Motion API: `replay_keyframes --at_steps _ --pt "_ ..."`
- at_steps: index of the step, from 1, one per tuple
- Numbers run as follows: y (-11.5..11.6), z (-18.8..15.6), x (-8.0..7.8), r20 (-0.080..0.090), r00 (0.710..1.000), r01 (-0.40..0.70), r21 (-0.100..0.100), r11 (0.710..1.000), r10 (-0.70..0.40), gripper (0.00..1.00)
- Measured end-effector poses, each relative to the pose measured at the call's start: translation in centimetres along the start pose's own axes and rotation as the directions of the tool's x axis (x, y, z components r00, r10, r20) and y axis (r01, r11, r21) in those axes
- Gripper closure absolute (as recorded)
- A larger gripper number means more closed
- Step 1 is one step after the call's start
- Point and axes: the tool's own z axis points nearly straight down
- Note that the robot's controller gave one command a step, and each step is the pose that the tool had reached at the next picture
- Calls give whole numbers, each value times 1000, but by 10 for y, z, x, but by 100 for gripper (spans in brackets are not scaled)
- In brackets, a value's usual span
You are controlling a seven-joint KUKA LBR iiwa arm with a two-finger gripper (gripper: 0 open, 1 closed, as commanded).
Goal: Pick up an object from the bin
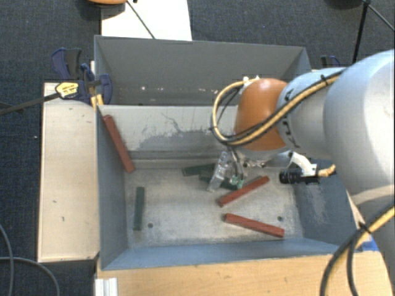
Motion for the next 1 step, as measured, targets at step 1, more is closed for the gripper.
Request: replay_keyframes --at_steps 1 --pt "0 0 0 0 1000 -1 0 1000 1 100"
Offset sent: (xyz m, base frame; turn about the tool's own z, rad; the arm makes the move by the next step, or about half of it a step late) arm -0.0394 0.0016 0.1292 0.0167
